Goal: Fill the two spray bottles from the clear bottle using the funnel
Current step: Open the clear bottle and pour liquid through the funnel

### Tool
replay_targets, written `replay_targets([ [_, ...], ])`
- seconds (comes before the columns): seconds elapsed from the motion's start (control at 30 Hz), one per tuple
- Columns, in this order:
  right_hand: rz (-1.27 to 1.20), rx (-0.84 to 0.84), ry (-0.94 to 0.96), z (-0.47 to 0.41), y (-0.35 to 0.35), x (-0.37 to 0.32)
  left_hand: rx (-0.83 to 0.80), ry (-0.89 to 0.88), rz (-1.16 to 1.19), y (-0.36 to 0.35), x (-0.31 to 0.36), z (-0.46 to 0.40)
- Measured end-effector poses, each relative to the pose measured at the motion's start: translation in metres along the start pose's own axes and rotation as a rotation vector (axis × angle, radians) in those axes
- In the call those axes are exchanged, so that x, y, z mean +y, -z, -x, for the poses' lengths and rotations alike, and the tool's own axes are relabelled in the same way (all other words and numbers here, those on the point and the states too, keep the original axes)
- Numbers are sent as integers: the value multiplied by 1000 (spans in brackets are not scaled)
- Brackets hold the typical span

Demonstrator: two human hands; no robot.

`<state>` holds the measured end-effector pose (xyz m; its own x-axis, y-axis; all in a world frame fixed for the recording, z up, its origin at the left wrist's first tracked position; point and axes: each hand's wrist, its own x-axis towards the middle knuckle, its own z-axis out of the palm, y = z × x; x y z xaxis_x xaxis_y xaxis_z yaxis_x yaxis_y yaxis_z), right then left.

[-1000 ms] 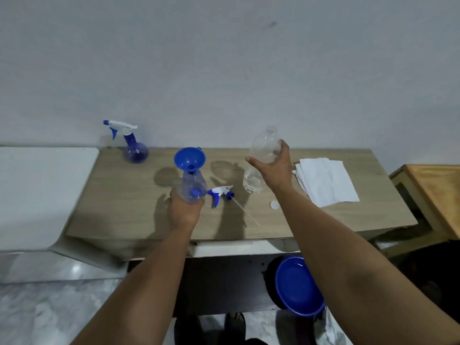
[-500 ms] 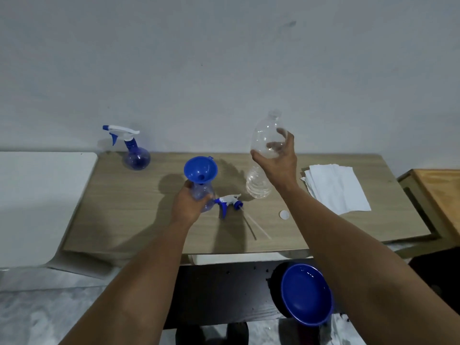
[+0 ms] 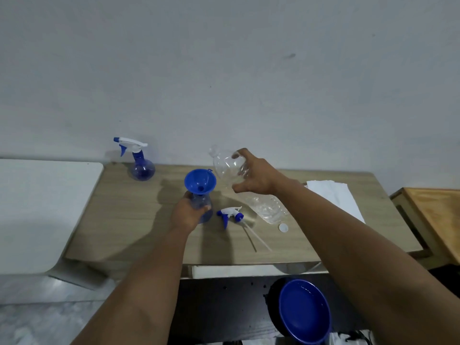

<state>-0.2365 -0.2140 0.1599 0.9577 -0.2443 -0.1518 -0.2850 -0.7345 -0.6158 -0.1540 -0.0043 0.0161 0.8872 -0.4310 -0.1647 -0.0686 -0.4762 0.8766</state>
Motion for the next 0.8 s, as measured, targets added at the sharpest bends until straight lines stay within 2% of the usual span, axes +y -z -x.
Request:
replay_targets([
  [0.27,229,-121,-40,-5,7,-3,25,-3,-13,-4,-1,0],
  [0.8,382,-137,-76,-10,19,-6,30,55,-55,-13,5,-9],
])
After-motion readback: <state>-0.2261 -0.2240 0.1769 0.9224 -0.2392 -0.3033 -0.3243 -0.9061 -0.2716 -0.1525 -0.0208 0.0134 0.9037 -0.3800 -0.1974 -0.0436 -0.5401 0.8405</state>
